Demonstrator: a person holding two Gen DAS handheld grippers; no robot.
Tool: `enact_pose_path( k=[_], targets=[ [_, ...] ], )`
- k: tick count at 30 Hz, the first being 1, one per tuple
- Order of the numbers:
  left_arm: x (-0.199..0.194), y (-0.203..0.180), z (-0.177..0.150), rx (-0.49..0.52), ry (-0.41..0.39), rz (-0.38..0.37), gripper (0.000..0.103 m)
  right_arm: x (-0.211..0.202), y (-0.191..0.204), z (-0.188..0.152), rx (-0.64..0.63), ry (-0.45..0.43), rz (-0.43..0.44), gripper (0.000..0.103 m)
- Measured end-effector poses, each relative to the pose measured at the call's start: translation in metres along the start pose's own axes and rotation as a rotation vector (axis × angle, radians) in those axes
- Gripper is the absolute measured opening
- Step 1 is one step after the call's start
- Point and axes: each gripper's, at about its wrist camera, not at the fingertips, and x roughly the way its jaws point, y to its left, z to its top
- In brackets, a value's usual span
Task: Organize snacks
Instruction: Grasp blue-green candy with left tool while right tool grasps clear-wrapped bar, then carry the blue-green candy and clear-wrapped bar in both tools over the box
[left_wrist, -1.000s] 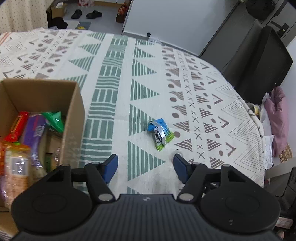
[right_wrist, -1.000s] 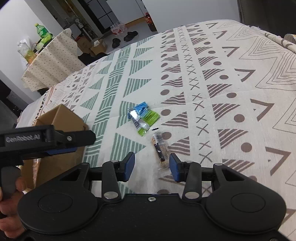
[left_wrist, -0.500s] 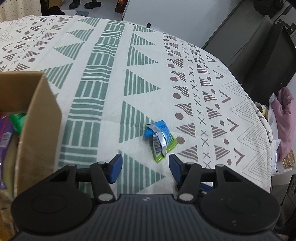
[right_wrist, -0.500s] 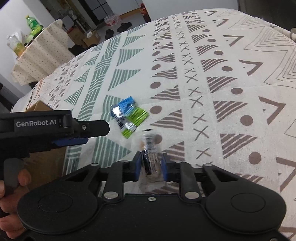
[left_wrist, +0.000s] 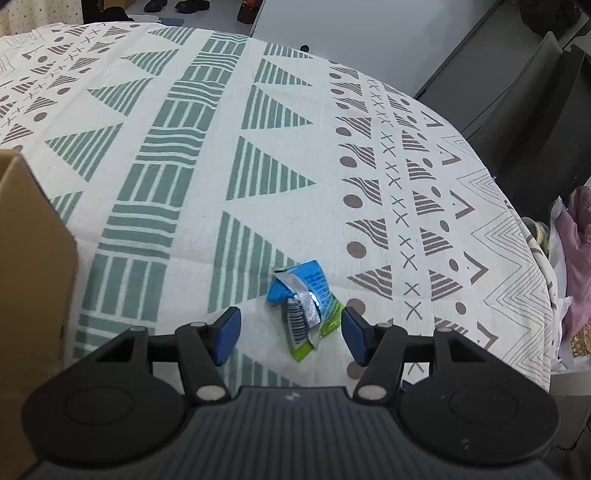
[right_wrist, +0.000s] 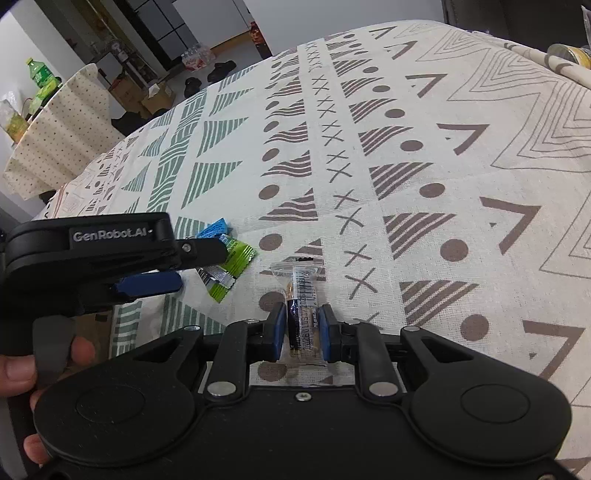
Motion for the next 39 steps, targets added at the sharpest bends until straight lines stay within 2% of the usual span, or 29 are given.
enact_pose_path(
  k=[7, 8, 10, 11, 12, 18, 39],
  targets=[
    [0.01, -0.009, -0.001, 0.014, -0.045, 0.049, 0.057, -0.004, -0.004, 0.001, 0.015, -0.023, -0.055, 0.02],
    [0.011, -0.011, -0.002, 0.021, -0.049, 0.056, 0.054, -0.004, -0.005, 0.001, 0.018, -0.023, -0.055, 0.02],
    [0.011, -0.013, -0.002, 0.029, -0.048, 0.06, 0.034, -0.005, -0.005, 0.0, 0.016, -0.023, -0.058, 0.02],
    [0.011, -0.013, -0.001, 0.031, -0.048, 0.061, 0.033, -0.005, -0.004, 0.001, 0.016, -0.023, -0.057, 0.02],
    [0.009, -0.014, -0.001, 0.036, -0.05, 0.059, 0.027, -0.005, -0.004, 0.001, 0.017, -0.022, -0.052, 0.019],
    [-0.006, -0.016, -0.007, 0.065, -0.062, 0.056, 0.024, -0.009, 0.003, 0.003, 0.004, -0.031, -0.024, 0.019],
    [-0.096, 0.006, -0.021, 0.051, -0.138, 0.069, 0.024, -0.046, 0.041, 0.004, -0.06, -0.113, 0.064, 0.019]
  ],
)
